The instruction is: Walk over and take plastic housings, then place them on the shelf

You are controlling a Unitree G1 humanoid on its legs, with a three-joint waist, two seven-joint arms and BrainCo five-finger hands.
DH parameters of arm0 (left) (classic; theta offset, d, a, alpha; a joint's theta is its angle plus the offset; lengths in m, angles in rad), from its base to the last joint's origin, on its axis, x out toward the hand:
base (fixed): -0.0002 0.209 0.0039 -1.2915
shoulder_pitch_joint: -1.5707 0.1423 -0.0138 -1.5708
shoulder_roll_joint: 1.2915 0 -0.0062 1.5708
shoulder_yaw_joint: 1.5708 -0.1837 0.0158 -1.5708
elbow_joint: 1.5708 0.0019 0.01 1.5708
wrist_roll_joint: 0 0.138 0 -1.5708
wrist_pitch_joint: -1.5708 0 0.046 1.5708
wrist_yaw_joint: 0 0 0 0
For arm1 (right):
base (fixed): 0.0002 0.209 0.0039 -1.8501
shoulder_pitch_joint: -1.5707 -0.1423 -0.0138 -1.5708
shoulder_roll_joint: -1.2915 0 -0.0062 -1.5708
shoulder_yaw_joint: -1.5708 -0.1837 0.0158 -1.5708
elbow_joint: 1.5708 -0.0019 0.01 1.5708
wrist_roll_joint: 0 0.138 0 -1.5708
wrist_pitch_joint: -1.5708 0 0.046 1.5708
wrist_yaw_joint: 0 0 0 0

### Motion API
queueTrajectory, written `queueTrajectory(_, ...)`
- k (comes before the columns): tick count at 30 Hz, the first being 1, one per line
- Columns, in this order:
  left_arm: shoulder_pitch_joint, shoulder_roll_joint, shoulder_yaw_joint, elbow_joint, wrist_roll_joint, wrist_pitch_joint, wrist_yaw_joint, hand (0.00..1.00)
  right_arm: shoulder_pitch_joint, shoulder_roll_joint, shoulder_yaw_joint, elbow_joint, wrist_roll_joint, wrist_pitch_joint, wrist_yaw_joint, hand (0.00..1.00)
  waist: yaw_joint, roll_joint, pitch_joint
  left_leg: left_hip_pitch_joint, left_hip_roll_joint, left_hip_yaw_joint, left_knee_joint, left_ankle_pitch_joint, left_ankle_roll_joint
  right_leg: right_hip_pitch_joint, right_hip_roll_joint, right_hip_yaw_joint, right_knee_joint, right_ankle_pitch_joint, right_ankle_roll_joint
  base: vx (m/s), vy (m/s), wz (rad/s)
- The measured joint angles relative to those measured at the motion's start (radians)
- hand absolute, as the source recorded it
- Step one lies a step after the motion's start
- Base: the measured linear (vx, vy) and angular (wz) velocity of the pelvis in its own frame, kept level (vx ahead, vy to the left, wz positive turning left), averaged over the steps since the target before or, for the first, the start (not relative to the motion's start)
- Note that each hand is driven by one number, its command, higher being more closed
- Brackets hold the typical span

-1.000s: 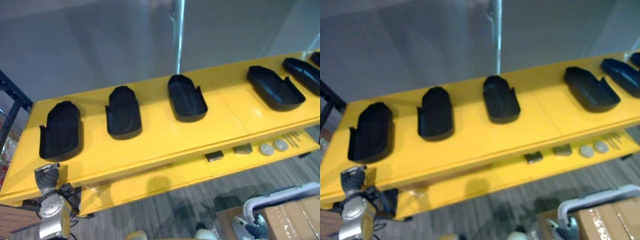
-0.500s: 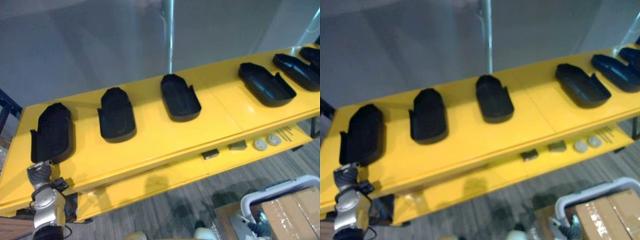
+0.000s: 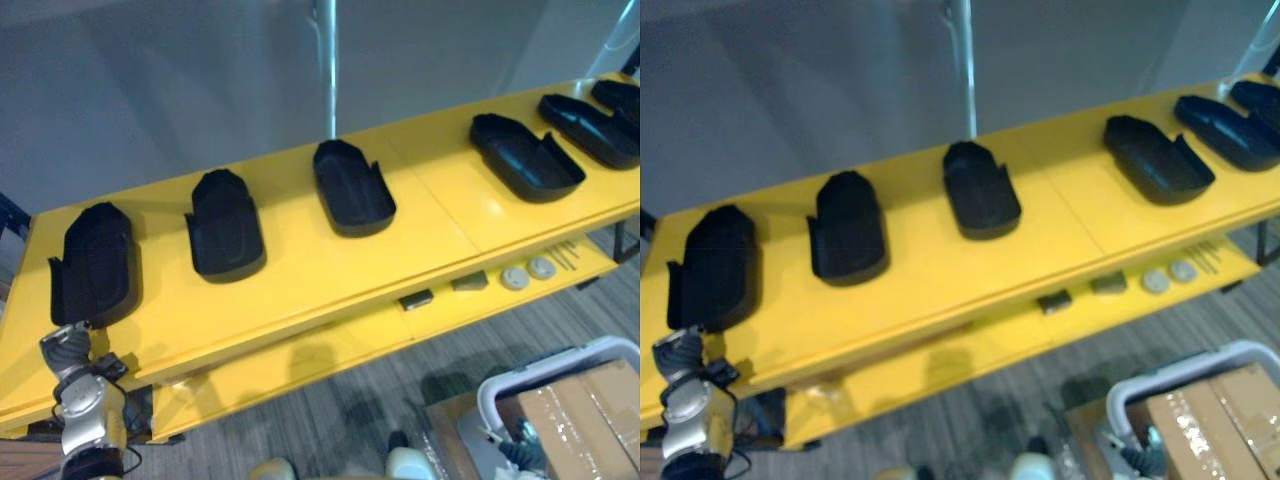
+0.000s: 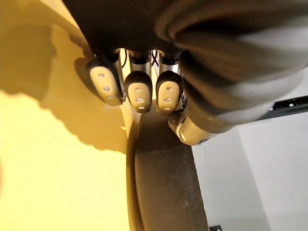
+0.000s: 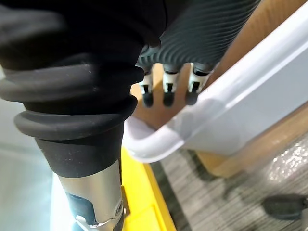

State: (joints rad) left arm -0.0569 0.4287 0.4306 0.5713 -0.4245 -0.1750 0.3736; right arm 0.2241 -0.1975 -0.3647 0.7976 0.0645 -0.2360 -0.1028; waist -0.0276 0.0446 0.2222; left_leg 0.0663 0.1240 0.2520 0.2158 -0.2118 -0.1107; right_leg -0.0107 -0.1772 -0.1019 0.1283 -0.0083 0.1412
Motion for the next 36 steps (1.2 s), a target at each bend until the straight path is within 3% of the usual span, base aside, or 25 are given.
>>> queueTrajectory(4,0.057,-0.017,0.004,-0.016,0.002,-0.045,-0.009,1.0,-0.003,0.0,-0.001,-0.01,-0.001,0.0,0.0,0.0,0.0,0.009,-0.001,0.014,-0.012,-0.014,-0.016,0.006,0.004,0.013,-0.01,-0.015,-0.002,-0.008,0.008,0.04,0.013,0.11)
queueTrajectory(13,0.125,-0.077,0.028,-0.064,0.002,-0.075,-0.076,1.0,-0.014,-0.002,0.002,-0.033,0.0,0.02,0.0,0.0,0.013,0.014,-0.008,0.076,-0.02,-0.026,-0.076,0.034,0.001,0.072,-0.011,-0.04,-0.029,-0.008,0.009,0.02,0.007,0.05)
queueTrajectory(27,0.103,-0.081,-0.031,-0.072,0.0,-0.061,-0.106,1.0,-0.007,-0.009,0.001,-0.032,-0.001,0.046,0.02,0.0,0.005,0.005,-0.021,0.075,-0.031,0.002,-0.12,0.069,0.005,0.057,-0.014,-0.022,-0.061,0.028,0.01,-0.04,0.0,-0.05)
queueTrajectory(36,-0.022,-0.032,-0.104,-0.036,-0.01,-0.03,-0.064,1.0,-0.028,-0.049,0.0,-0.034,-0.001,0.045,0.037,0.0,-0.019,-0.007,0.006,0.073,-0.032,0.036,-0.116,0.068,0.005,0.022,-0.01,0.017,-0.052,0.036,0.011,0.01,0.013,-0.1)
